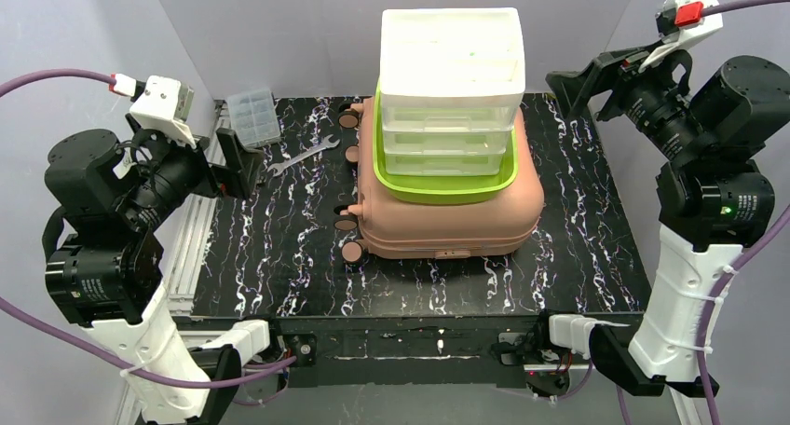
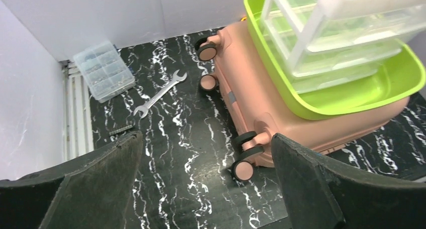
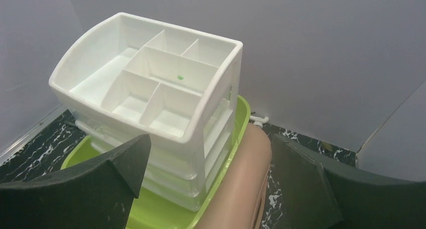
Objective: Open, take out, and arrange the luggage
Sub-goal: Position the luggage at the center of the board.
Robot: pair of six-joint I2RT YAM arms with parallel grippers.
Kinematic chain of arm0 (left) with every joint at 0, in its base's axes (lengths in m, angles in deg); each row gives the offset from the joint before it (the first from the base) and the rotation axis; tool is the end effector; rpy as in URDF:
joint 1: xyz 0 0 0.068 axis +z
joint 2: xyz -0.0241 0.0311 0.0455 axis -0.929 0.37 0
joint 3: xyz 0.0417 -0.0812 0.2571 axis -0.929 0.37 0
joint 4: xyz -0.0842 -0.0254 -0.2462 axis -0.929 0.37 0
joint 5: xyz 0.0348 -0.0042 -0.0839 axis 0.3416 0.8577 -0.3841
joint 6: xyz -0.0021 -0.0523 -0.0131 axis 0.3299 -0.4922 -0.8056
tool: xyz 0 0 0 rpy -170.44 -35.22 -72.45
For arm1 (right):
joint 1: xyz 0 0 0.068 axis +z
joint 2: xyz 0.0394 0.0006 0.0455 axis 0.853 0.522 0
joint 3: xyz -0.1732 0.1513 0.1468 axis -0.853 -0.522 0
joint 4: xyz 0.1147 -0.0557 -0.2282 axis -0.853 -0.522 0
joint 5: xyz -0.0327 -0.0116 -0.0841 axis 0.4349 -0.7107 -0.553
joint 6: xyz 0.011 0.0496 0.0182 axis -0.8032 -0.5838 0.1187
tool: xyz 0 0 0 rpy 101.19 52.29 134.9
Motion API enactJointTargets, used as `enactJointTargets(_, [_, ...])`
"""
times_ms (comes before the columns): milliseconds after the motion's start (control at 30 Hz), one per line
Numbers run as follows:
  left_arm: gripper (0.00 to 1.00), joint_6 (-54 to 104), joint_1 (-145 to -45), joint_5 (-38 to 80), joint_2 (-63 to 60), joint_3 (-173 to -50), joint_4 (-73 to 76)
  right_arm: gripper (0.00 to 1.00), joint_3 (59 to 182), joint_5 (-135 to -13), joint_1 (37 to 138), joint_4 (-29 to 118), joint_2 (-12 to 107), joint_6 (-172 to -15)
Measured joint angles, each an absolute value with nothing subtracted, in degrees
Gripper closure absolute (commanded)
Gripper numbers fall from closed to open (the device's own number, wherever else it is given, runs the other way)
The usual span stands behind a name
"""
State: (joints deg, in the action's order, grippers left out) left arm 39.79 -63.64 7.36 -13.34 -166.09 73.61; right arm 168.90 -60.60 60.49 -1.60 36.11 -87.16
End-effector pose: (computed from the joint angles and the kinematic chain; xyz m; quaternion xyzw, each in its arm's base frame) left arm 0.0666 -0.0079 0.5828 0.1184 0.7353 -0.0956 0.6604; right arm 0.1296 0.0173 0.6095 -0.1467 0.6455 0.1370 0.7369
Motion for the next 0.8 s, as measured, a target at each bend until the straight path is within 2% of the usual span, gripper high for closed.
enactJointTargets(200, [0.01, 38.7, -63.6, 4.5, -13.5, -164.1, 72.5, 0.00, 162.9, -59.8, 60.5, 0.2, 34.5, -87.3])
enactJointTargets(467, [0.01, 41.6, -63.6, 3.5, -15.9, -145.8, 66.1, 0.00, 158.1, -58.1, 60.6, 5.8, 36.3, -88.7])
enactJointTargets(700, [0.01, 46.1, -63.6, 6.1, -16.9, -131.3, 59.6, 0.00, 164.6, -57.0, 60.8, 8.6, 48.3, -93.4])
enactJointTargets(800, [0.01, 47.5, -63.6, 6.7, -18.1, -126.9, 58.3, 0.04, 166.5, -57.2, 61.7, 9.4, 53.2, -95.5])
